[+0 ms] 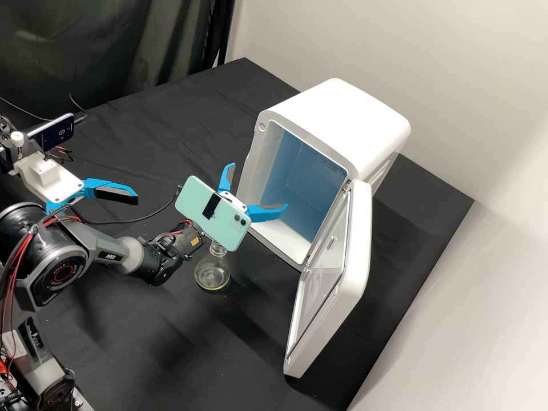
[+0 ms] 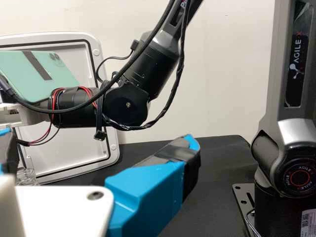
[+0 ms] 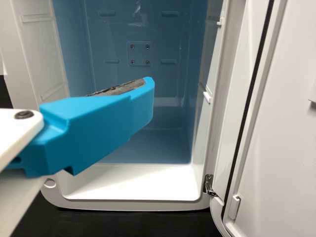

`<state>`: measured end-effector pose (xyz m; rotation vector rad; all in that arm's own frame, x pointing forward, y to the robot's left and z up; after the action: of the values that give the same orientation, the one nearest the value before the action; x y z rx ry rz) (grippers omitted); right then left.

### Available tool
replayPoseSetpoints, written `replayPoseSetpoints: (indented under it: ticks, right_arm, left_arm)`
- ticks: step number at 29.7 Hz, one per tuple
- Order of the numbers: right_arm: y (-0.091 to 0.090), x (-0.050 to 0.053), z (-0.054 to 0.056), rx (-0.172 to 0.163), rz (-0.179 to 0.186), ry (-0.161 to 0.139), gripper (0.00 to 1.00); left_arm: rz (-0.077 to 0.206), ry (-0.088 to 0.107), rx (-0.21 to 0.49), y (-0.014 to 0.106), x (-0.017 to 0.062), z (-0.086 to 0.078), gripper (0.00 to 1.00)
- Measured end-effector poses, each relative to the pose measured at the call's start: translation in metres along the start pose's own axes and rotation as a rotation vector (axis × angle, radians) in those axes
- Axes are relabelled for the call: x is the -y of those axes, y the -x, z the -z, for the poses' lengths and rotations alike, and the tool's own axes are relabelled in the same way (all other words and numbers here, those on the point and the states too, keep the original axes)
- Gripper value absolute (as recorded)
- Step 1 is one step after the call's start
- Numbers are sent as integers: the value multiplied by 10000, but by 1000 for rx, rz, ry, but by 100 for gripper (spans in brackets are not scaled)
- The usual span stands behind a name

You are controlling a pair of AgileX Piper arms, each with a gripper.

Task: Place the flask in the incubator

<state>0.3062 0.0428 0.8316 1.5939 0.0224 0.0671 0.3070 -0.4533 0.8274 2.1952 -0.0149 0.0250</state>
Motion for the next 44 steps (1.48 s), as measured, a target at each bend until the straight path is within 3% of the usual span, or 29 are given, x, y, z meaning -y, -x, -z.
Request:
replayPoseSetpoints:
  ticks: [14,16,22,24,32,39,44]
  right_arm:
    - [0,0,0,0,0,0,100]
    - [0,0,0,0,0,0,100]
    - [0,0,0,0,0,0,100]
    - [0,0,0,0,0,0,100]
    - [0,0,0,0,0,0,100]
    - [0,0,0,0,0,0,100]
    - [0,0,0,0,0,0,100]
  left_arm:
    - [0,0,0,0,0,0,100]
    - [4,-8,-1,8,10,2,100]
    - [47,-7,-32,149,113,88,100]
    - [48,-7,-52,229,129,145,100]
    - [10,-4,-118,458,114,360,100]
    - [-25,21,-185,582,79,587,100]
    - [-36,39,-227,610,61,692,100]
